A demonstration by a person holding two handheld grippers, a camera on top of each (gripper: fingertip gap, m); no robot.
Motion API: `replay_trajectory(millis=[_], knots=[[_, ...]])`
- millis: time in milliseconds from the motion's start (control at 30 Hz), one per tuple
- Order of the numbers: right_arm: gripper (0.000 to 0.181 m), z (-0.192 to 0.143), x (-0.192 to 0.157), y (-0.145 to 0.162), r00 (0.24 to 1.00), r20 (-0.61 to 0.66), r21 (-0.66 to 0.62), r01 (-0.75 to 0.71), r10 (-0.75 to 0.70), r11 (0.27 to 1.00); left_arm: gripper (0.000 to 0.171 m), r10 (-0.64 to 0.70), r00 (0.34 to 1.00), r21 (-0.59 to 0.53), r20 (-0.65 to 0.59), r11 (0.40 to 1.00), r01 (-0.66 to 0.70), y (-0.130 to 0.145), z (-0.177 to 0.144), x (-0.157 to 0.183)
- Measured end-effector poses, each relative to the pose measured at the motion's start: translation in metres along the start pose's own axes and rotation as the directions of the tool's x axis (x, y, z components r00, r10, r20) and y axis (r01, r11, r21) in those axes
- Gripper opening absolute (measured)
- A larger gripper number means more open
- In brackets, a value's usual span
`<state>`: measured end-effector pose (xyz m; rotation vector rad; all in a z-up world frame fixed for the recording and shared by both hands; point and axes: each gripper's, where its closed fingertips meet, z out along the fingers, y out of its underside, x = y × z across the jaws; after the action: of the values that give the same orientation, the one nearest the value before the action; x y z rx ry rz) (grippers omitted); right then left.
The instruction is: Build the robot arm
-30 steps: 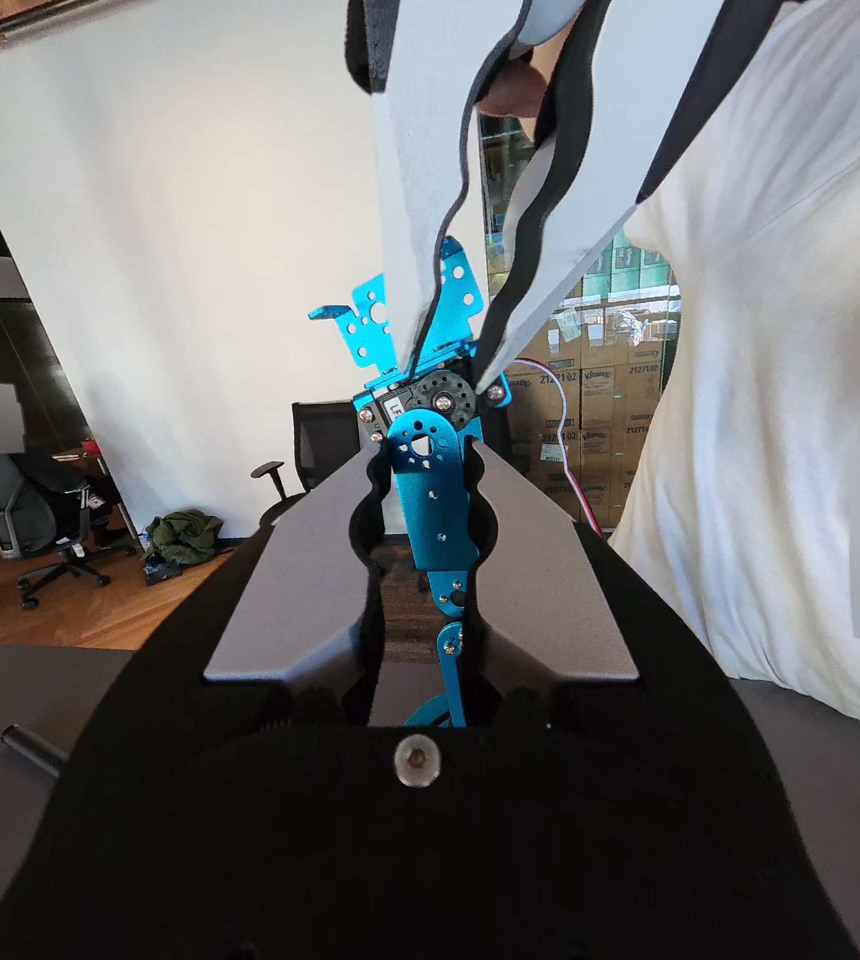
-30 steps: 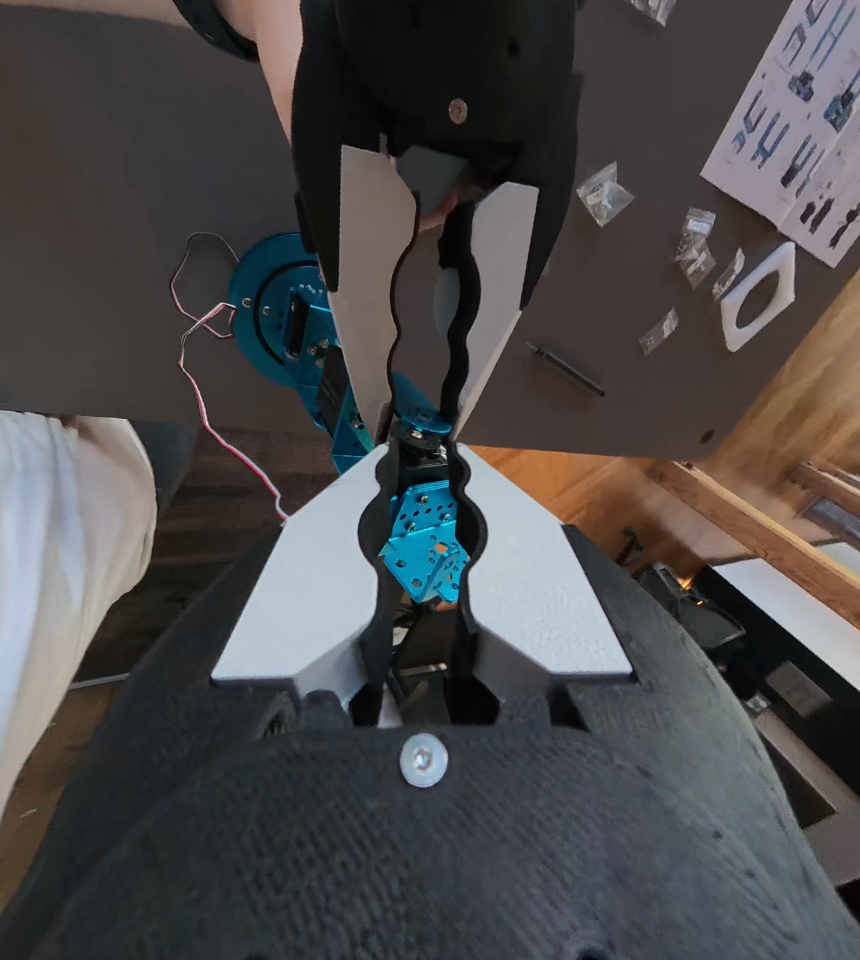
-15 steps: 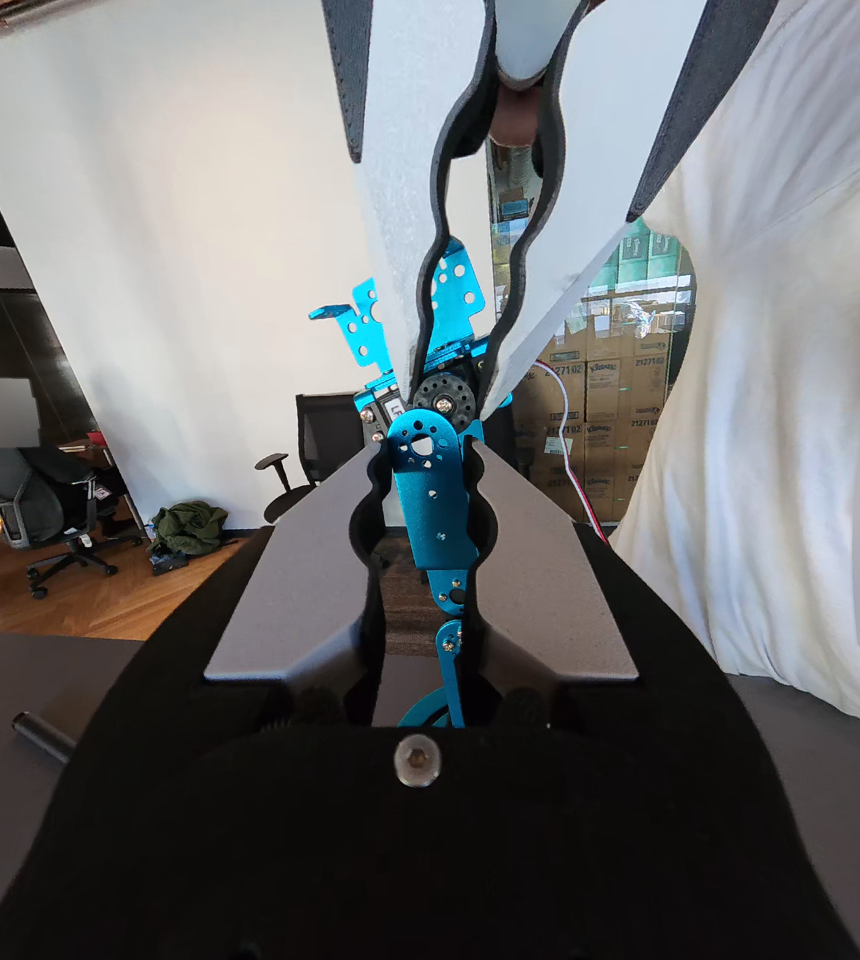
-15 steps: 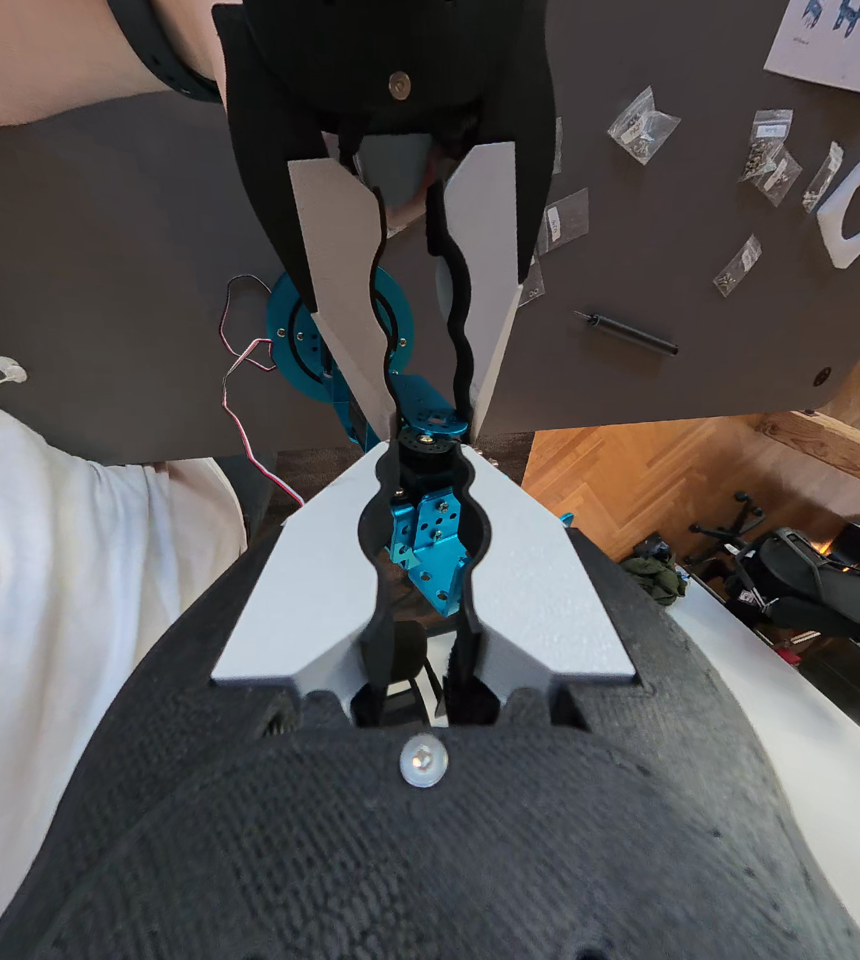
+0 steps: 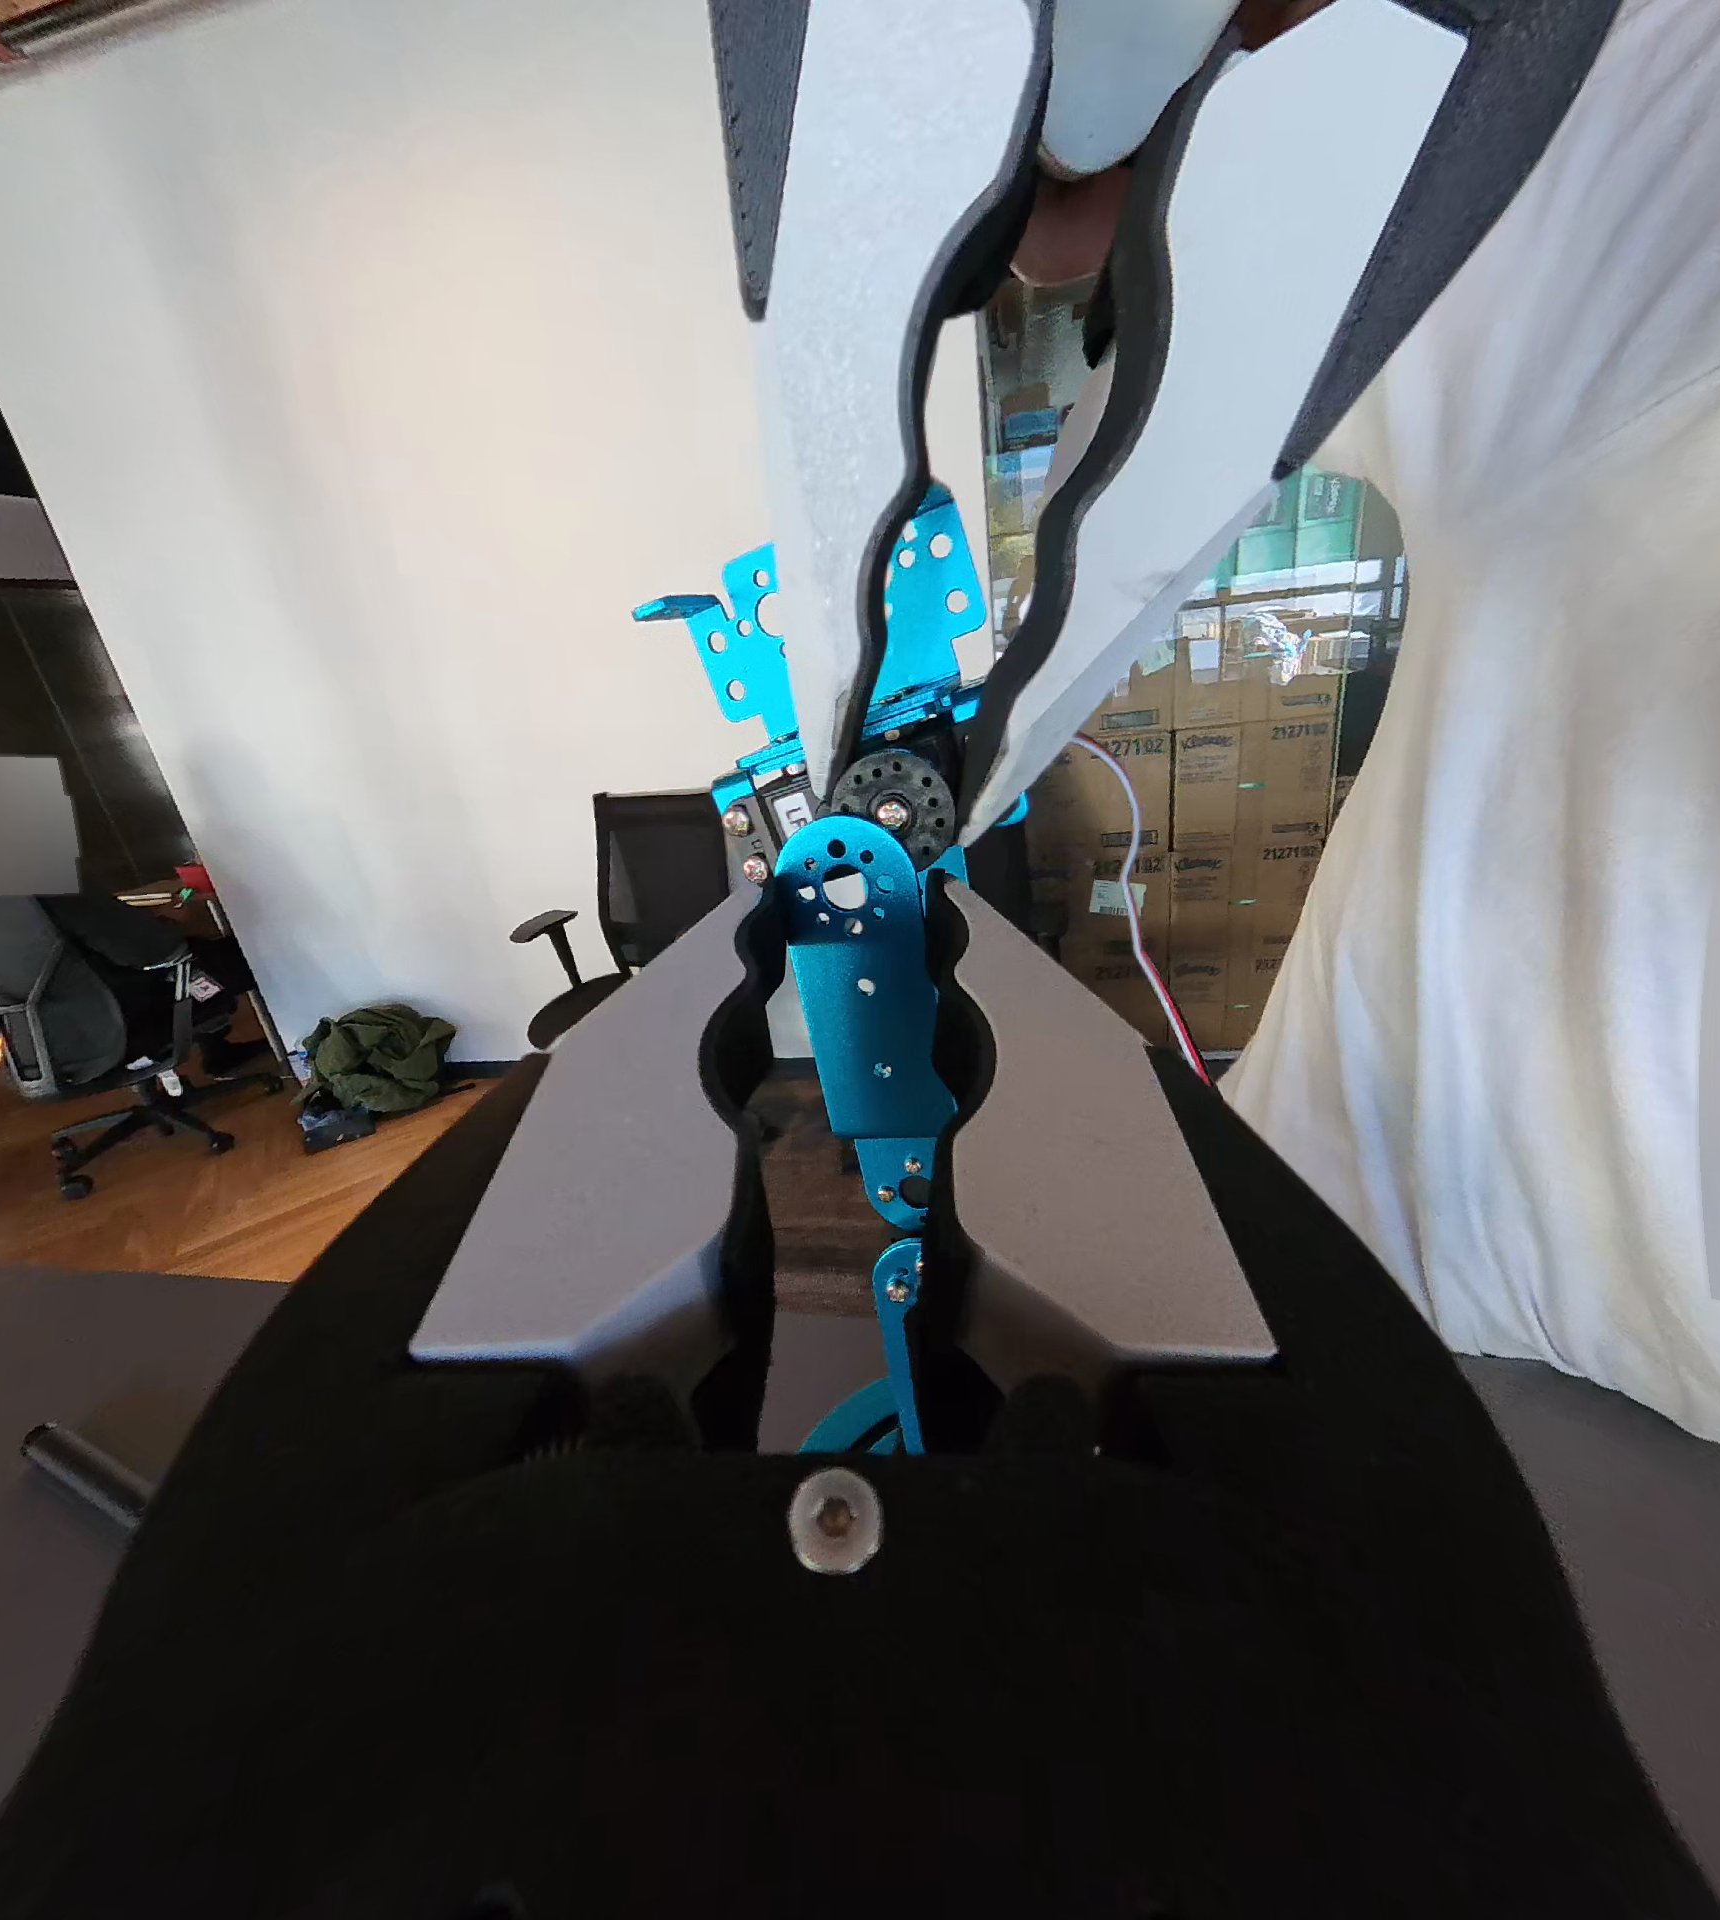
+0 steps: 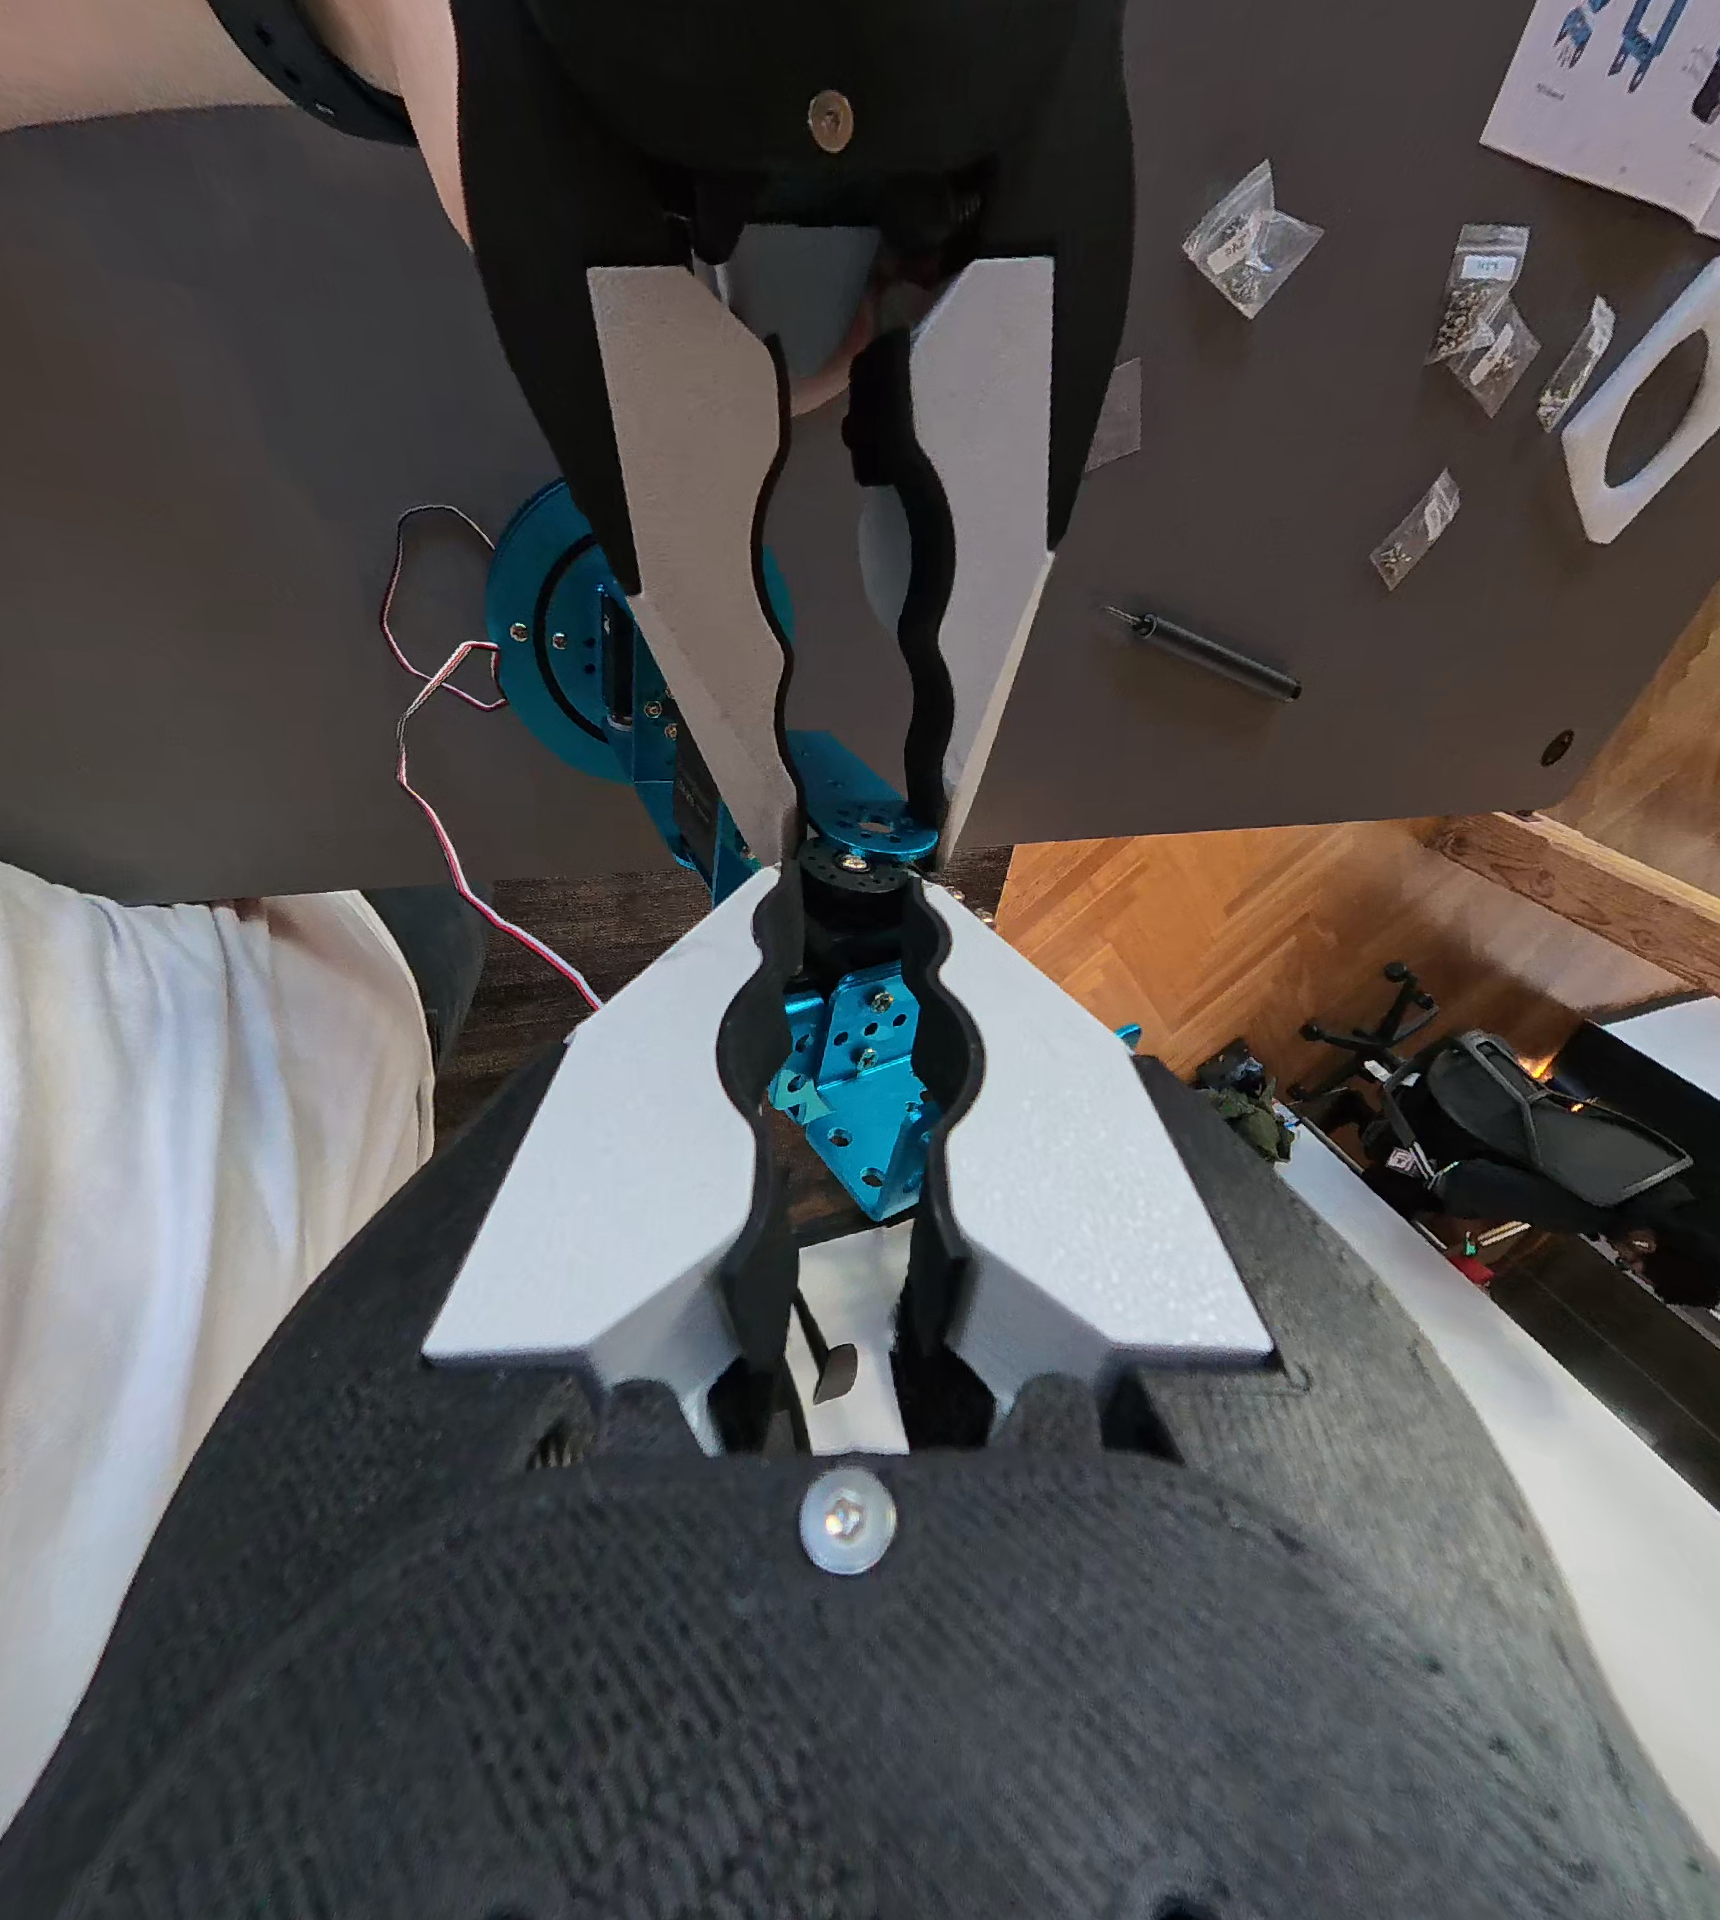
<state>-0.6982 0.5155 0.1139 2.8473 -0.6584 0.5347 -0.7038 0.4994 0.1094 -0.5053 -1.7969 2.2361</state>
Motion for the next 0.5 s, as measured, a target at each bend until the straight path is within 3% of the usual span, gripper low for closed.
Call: replay_trajectory(millis=[500], knots=[[0.02, 0.0018, 0.0019, 0.0016, 0.999, 0.035, -0.028, -0.015, 0.016, 0.999, 0.025, -0.007, 1.0, 0.007, -0.003, 1.0, 0.008, 0.0002, -0.0003, -0.0013]])
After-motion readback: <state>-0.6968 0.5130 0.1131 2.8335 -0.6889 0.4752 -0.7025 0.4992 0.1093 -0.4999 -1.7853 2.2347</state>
